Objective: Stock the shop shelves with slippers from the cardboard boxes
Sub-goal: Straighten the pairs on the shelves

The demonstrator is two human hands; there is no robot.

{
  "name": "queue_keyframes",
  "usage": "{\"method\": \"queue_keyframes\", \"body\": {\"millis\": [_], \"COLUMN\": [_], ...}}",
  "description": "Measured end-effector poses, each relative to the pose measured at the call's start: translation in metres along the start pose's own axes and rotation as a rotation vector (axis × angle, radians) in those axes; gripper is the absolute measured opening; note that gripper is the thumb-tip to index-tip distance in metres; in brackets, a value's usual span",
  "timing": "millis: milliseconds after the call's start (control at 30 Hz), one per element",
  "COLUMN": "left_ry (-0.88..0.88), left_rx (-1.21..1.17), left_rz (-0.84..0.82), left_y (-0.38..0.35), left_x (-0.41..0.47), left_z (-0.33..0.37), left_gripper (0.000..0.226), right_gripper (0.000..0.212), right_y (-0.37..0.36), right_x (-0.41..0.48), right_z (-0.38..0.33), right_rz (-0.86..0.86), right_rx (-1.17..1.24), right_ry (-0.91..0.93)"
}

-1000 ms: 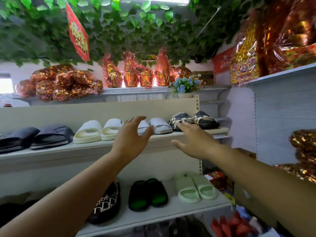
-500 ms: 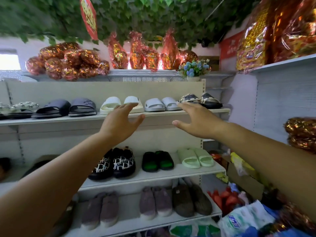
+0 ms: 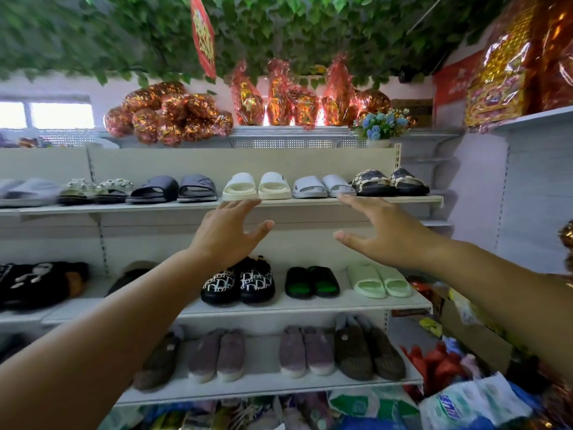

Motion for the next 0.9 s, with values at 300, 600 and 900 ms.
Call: {"method": "queue_keyframes", "body": {"millis": [300, 600, 900], "left_ry": [0.059, 0.009, -0.102], "left_rx": [0.045, 0.104, 0.307], "left_rz": [-0.051, -0.217, -0.294], "left_y": [0.029, -0.018, -0.096], "left_x": [0.024, 0.118, 0.198], "left_z": [-0.091, -0.177, -0.185], "left_gripper": [0.070, 0.071, 0.063], "right_gripper": [0.068, 0.065, 0.062], "right_y": [-0.055, -0.139, -0.181], "right_x": [0.068, 0.200, 0.275], "right_z": [-0.037, -0.016, 0.033], "right_rz": [0.011, 0.050, 0.028], "right_rx": [0.038, 0.075, -0.044], "right_ry": [-0.094, -0.303, -0.492]}}
Point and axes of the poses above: each hand's wrist, its own x-axis towards the middle knuckle, its own y-axis out of the back of the hand, z = x × y, the point moved 5 cm from there along x, towards the middle knuckle, and after that the axes turned 6 degrees about y, right-handed, at the moved point
